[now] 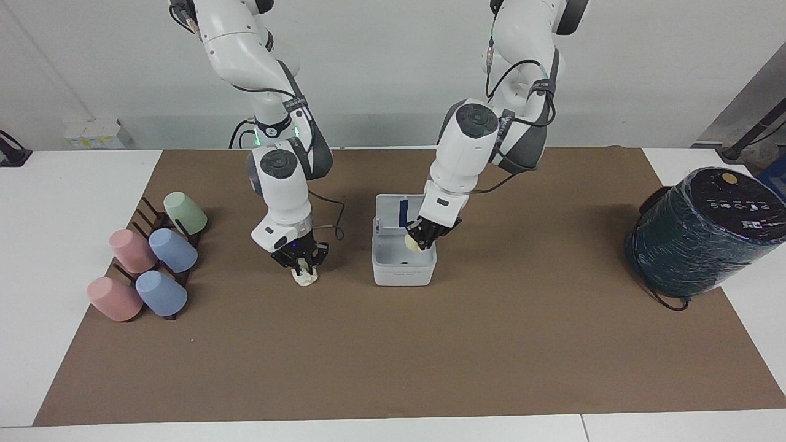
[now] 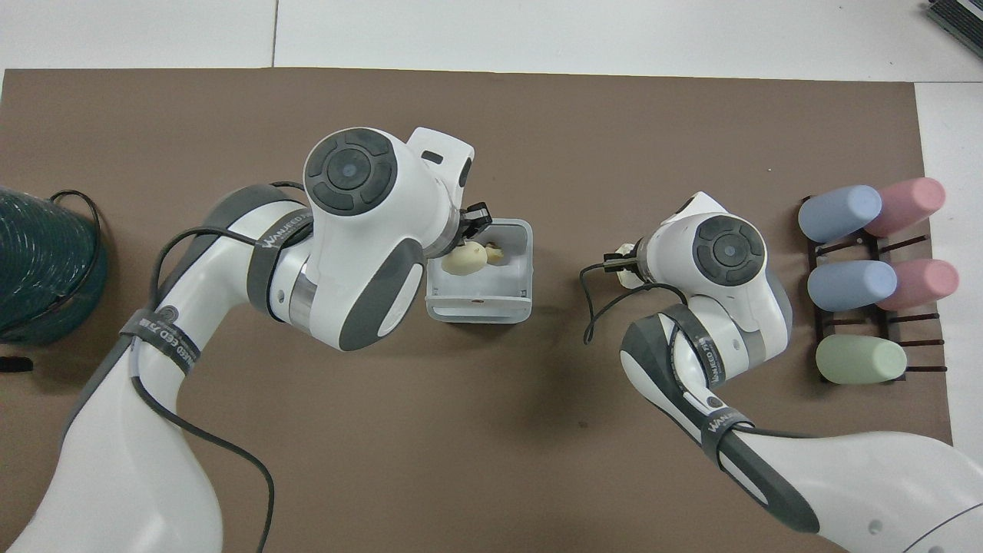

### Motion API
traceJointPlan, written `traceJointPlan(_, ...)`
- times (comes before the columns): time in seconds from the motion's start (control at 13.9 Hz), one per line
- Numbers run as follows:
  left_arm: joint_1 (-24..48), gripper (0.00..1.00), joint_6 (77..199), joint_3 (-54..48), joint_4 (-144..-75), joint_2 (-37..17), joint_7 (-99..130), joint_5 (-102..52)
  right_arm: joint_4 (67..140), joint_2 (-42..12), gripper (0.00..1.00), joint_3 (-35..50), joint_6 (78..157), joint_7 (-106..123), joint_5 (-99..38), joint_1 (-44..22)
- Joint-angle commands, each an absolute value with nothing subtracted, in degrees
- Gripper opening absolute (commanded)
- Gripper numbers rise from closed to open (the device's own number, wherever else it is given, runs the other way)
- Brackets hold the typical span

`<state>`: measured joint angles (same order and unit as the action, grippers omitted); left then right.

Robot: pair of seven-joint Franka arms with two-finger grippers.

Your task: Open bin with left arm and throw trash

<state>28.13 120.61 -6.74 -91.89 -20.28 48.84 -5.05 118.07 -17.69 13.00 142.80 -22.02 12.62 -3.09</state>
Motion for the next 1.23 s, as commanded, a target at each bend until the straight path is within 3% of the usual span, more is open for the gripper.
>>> traceJointPlan(0.0, 28.8, 0.57, 119.7, -6.1, -91.8, -20.3, 49.4, -4.4, 119.5, -16.4, 0.0, 13.6, 143.9, -21.3, 13.5, -2.1)
traceJointPlan(0.07, 29.2, 0.71, 119.3, -6.1, -91.7, -20.3, 49.3, -4.1, 119.5, -16.4, 0.0, 13.6, 143.6, -21.3, 13.5, -2.1)
traceJointPlan(0.14, 29.2, 0.78, 119.0, -6.0, -91.4, -20.3, 49.3, -4.0, 119.5, -16.4, 0.0, 13.6, 143.6, -21.4, 13.5, -2.1)
traceJointPlan(0.43, 27.7, 0.77, 113.5, -5.2, -89.1, -18.5, 48.5, -3.8, 117.6, -16.3, 0.0, 13.6, 142.7, -23.1, 12.9, -1.8)
traceJointPlan(0.65, 19.2, 0.75, 101.5, -5.0, -83.0, -18.2, 37.7, -4.0, 111.6, -16.4, 0.0, 14.0, 137.4, -27.5, 12.5, -2.7)
traceJointPlan(0.87, 9.6, 0.75, 95.4, -4.9, -81.5, -17.9, 21.6, -3.9, 104.0, -16.3, 0.0, 16.9, 128.1, -30.7, 10.1, -2.9)
traceJointPlan(1.15, -1.6, 0.77, 91.9, -5.4, -81.7, -13.3, 3.4, -1.5, 100.6, -16.9, 0.0, 17.6, 128.2, -45.7, 7.4, -8.0)
